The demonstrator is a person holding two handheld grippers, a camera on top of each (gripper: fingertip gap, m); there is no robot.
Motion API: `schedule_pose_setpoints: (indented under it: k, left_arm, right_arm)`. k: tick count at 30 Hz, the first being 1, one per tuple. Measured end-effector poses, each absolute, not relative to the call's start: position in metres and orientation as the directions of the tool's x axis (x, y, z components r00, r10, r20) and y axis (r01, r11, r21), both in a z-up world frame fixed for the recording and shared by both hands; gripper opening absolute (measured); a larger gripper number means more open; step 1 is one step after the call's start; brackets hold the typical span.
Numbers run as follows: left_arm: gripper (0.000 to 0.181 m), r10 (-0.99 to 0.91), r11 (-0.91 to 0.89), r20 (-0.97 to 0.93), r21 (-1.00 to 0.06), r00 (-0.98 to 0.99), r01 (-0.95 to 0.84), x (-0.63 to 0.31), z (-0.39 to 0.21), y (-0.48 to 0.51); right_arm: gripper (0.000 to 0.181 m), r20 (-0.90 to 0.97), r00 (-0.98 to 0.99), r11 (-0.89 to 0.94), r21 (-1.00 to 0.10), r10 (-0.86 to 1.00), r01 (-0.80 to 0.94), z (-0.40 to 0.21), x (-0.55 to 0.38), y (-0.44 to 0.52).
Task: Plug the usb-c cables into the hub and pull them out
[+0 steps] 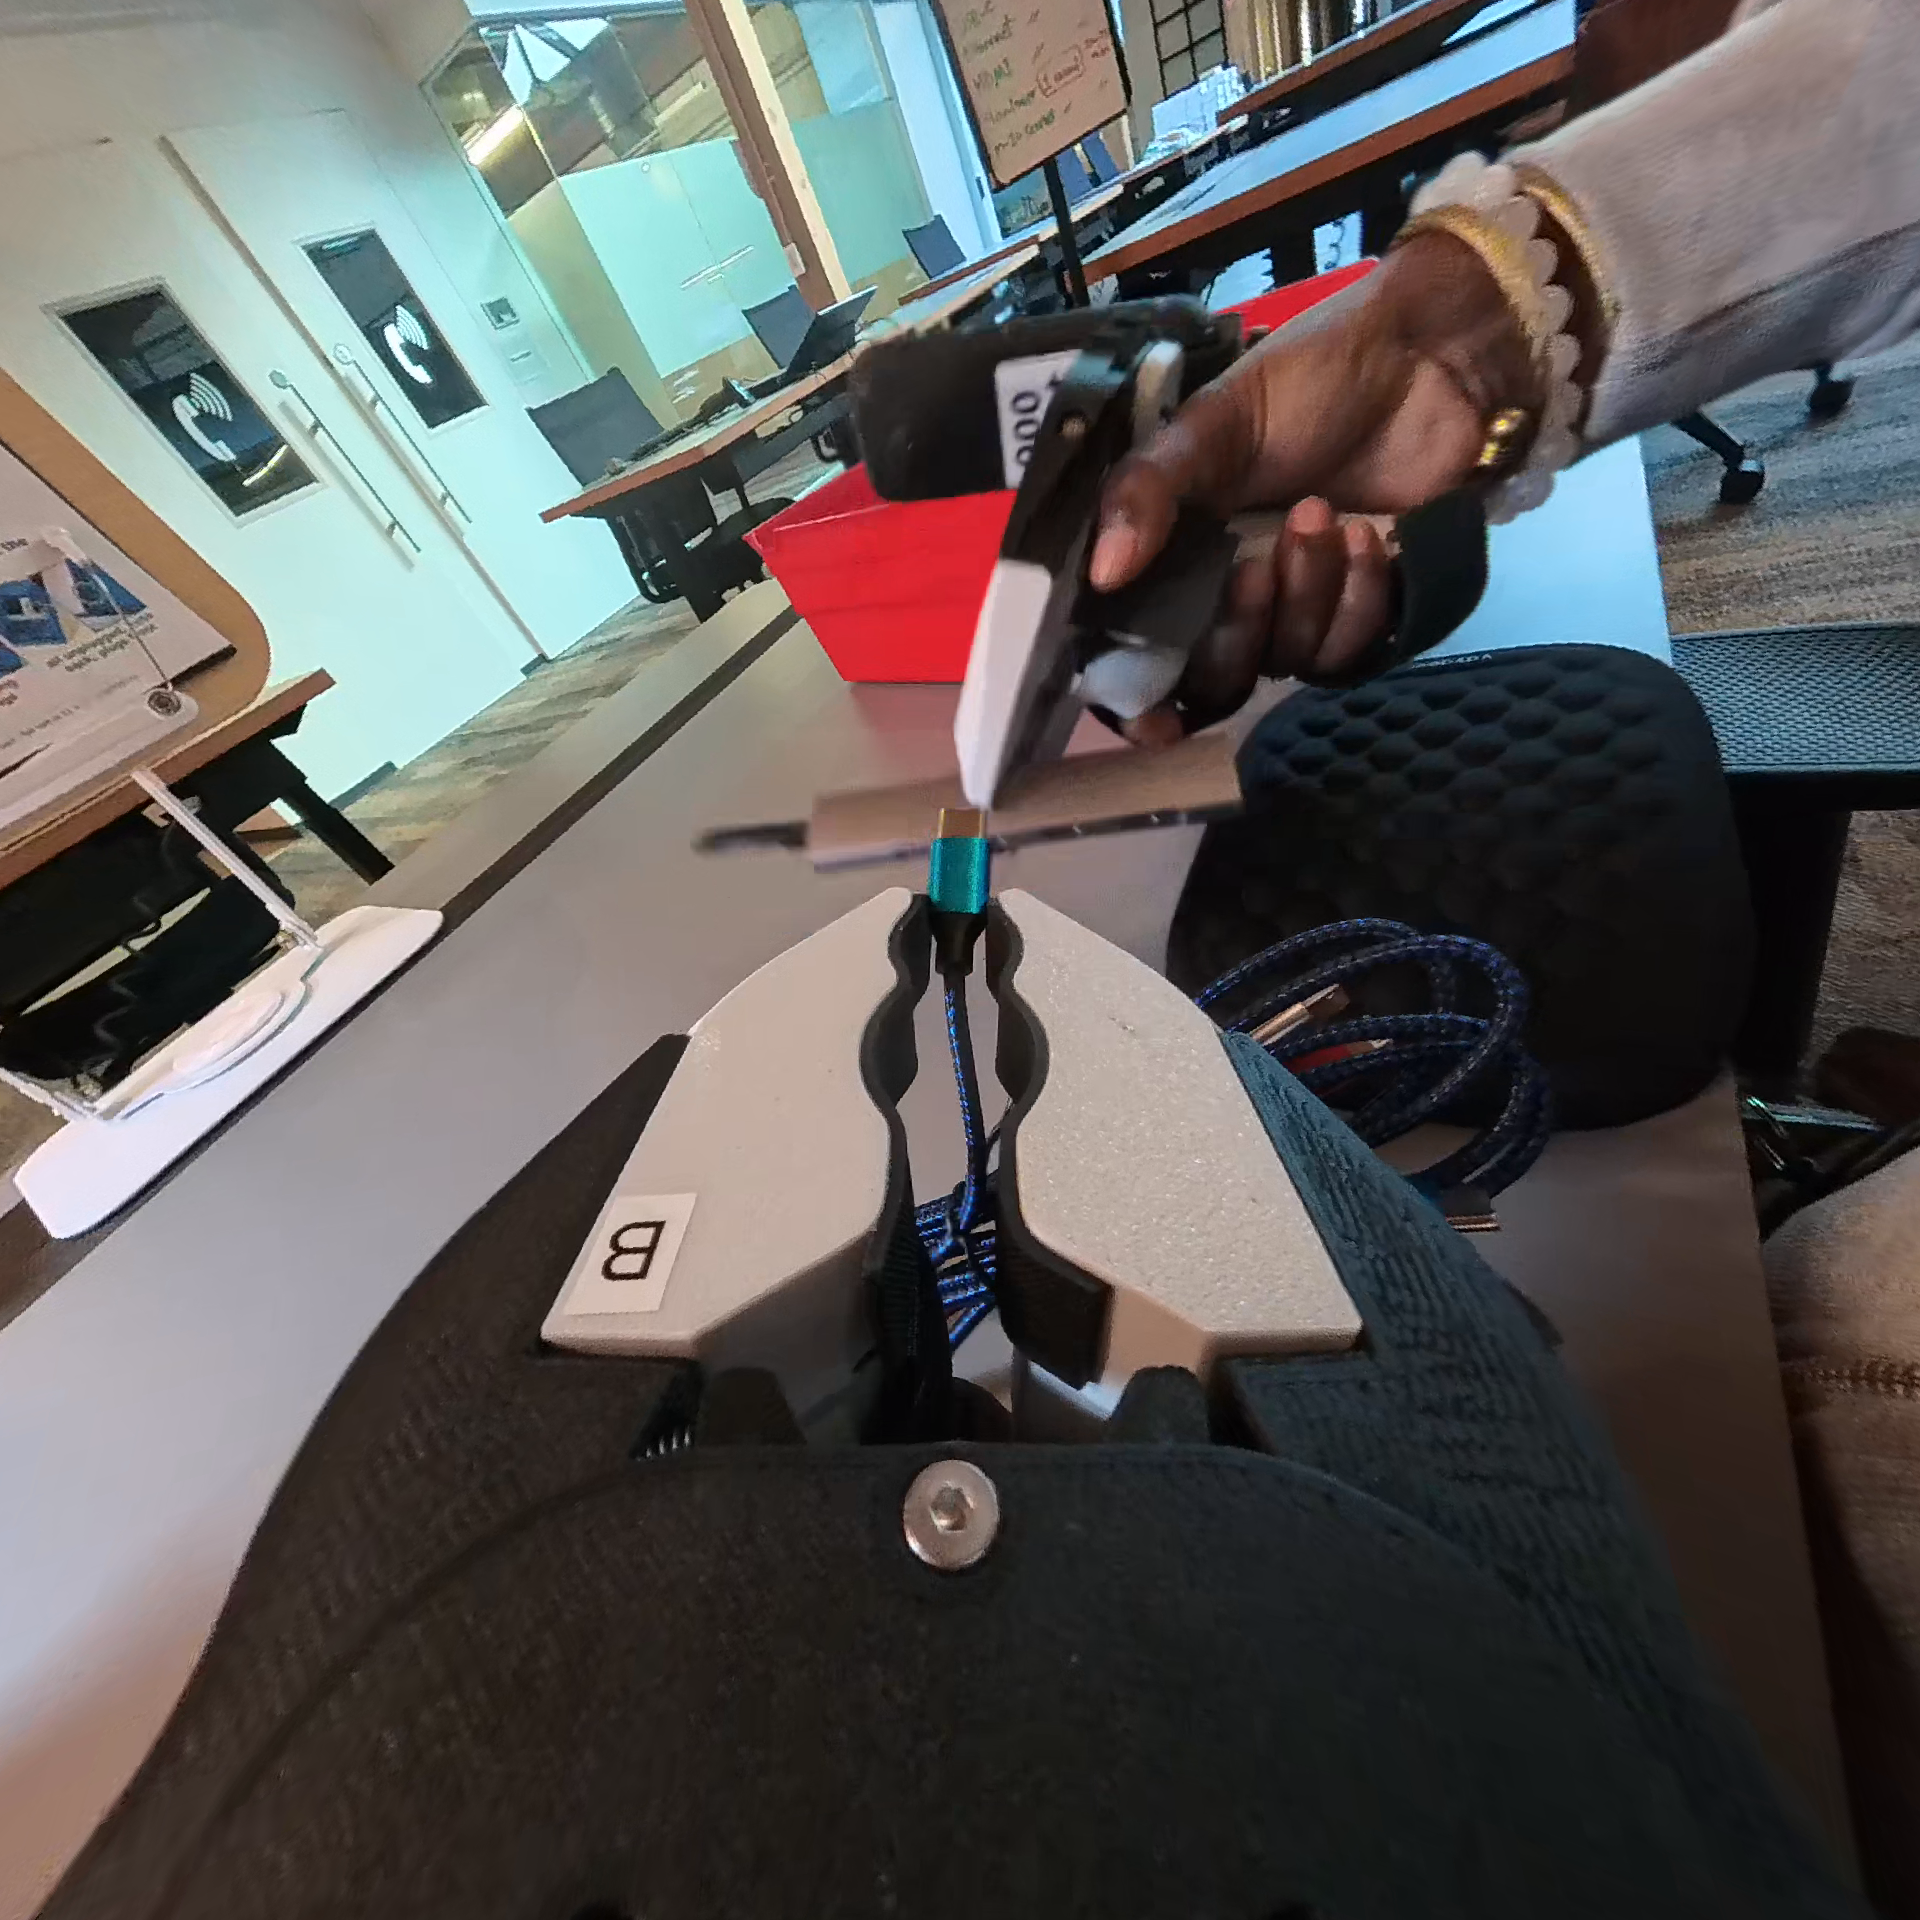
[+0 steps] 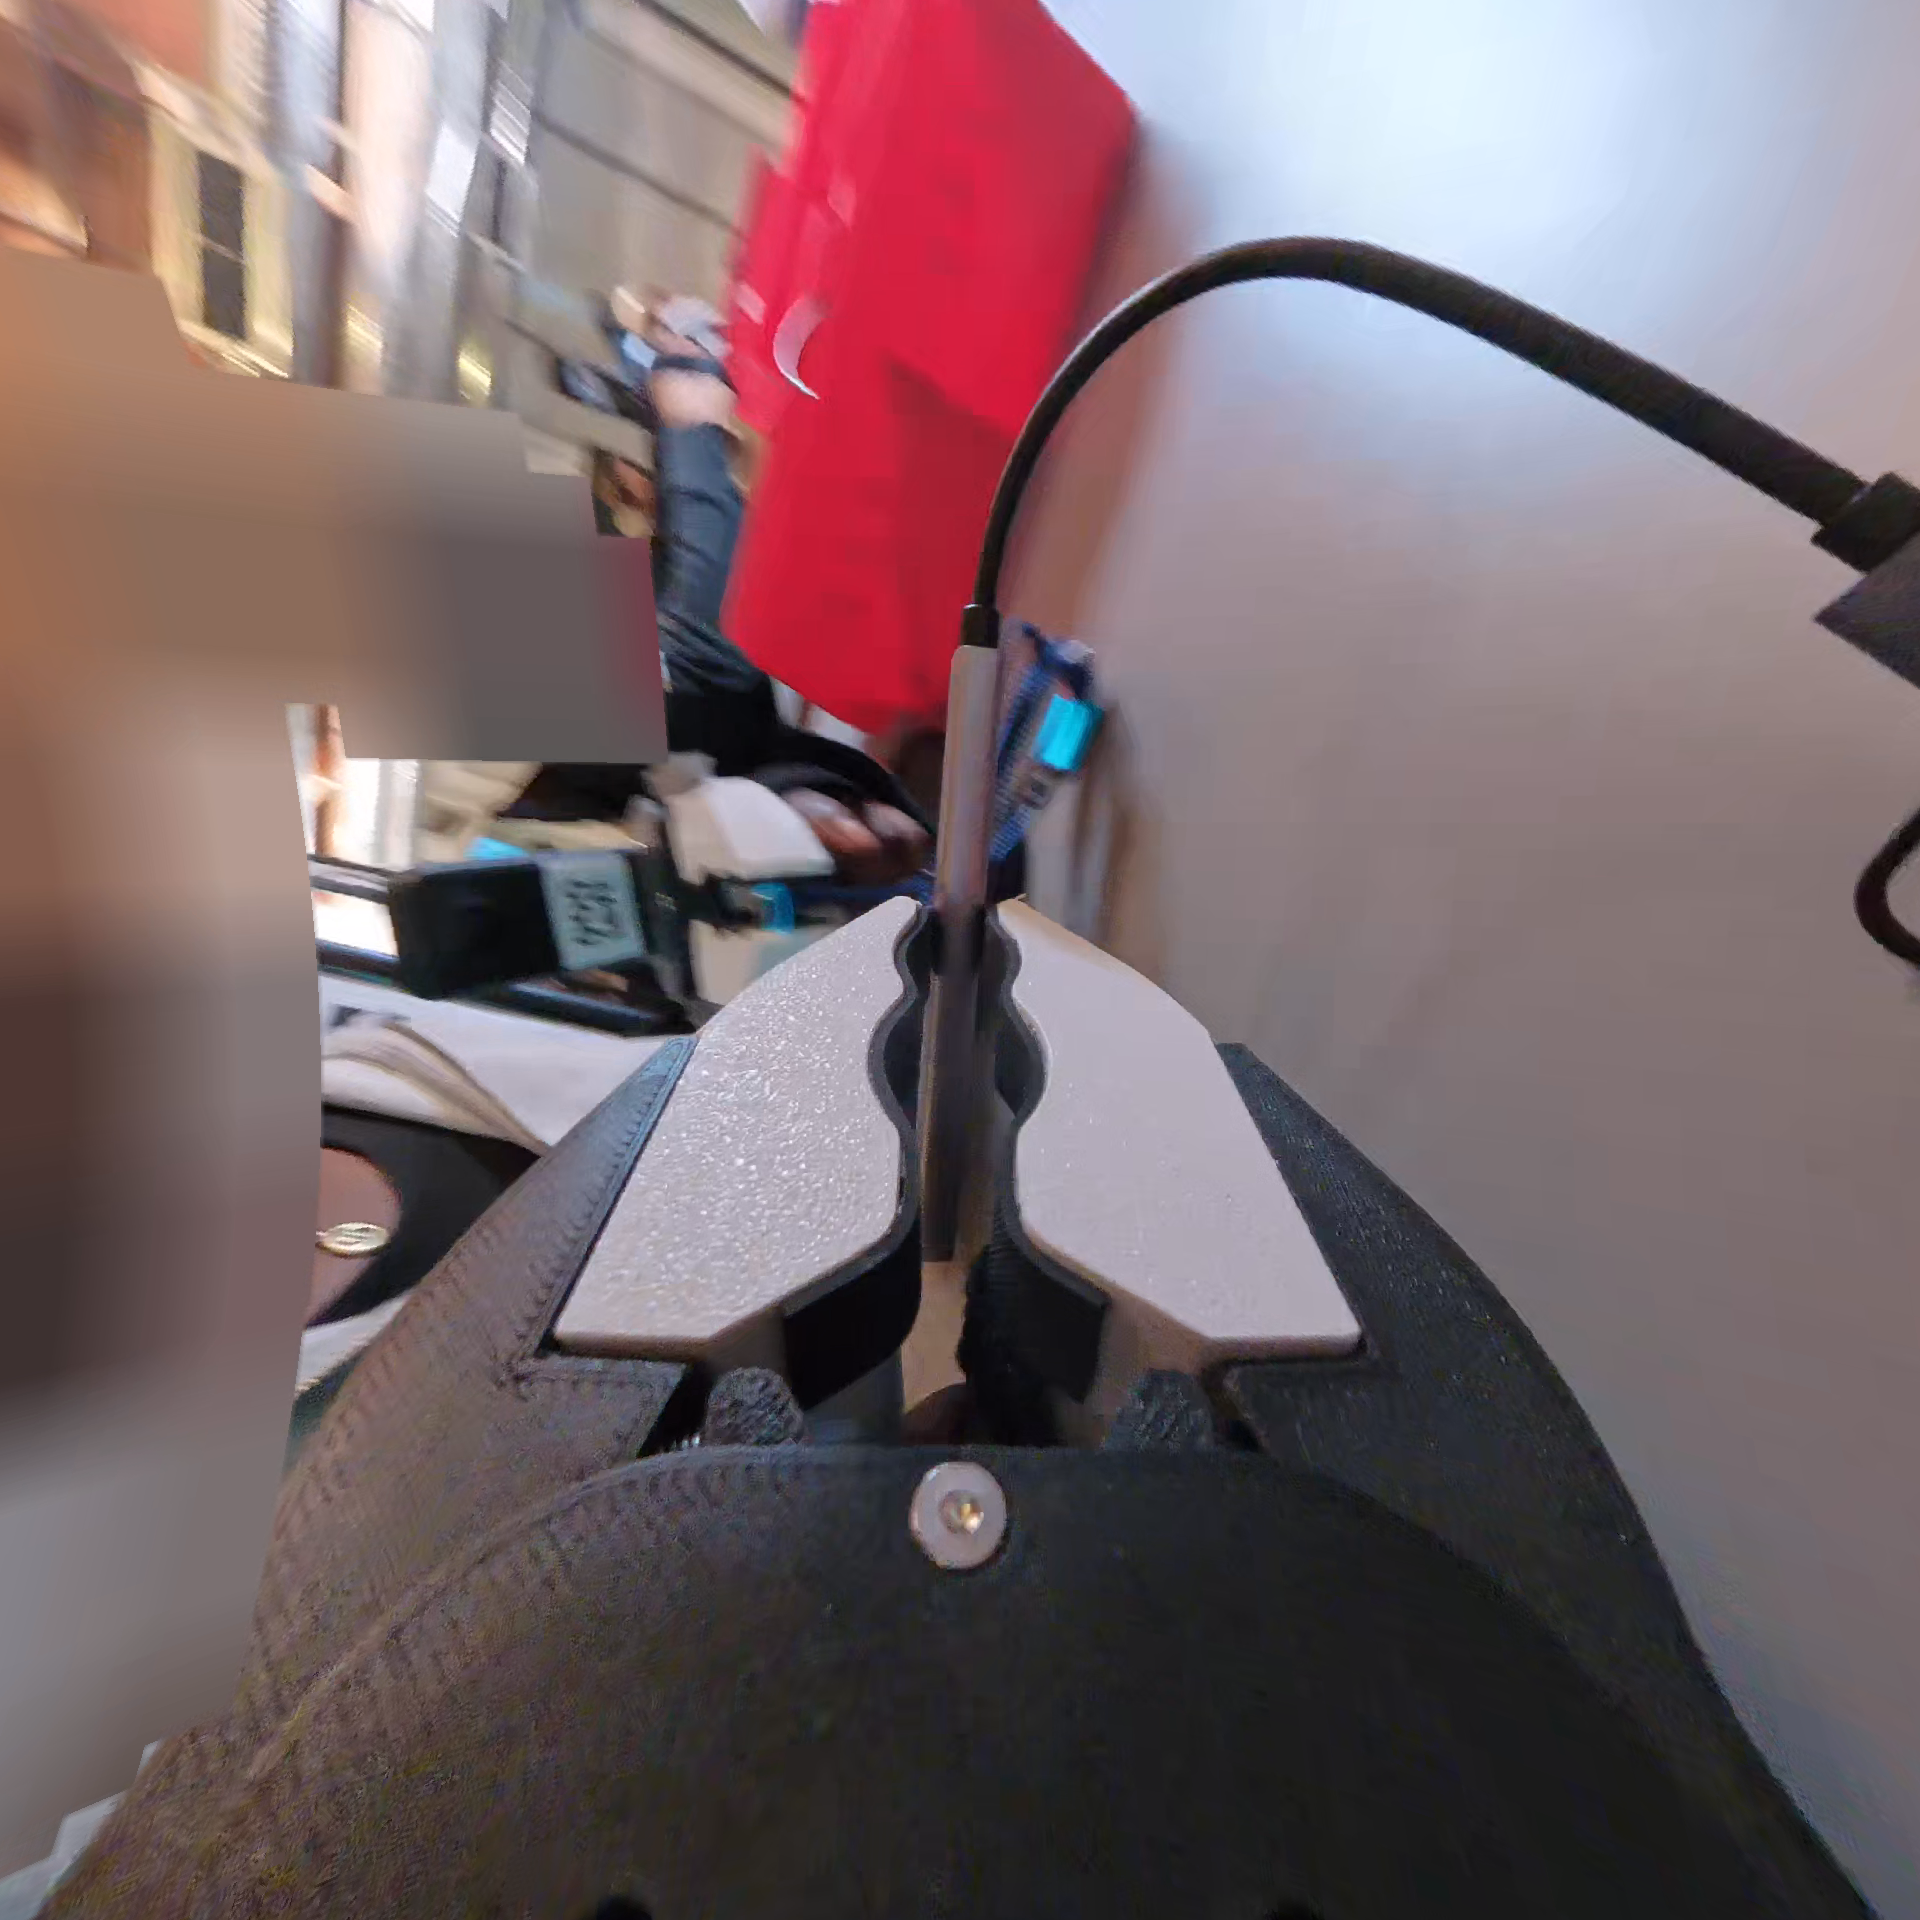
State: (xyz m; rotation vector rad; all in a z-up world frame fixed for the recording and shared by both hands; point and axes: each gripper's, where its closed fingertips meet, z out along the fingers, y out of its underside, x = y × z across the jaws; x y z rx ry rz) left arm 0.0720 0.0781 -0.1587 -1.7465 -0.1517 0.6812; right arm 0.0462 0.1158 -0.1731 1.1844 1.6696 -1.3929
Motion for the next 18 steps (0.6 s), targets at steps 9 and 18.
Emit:
schedule_pose_setpoints:
  k: [9, 18]
  left_arm:
    - [0.010, 0.457, -0.304, -0.369, -0.920, 0.809, -0.248, 0.070, -0.159, 0.077]
    - [0.011, 0.448, -0.376, -0.378, -0.902, 0.810, -0.213, 0.066, -0.171, 0.080]
  right_arm:
    - [0.009, -0.922, -0.384, -0.036, -0.386, 0.049, 0.922, -0.149, 0.069, 0.084]
    - [0.008, -0.856, -0.491, -0.014, -0.500, 0.162, 0.866, -0.150, 0.065, 0.086]
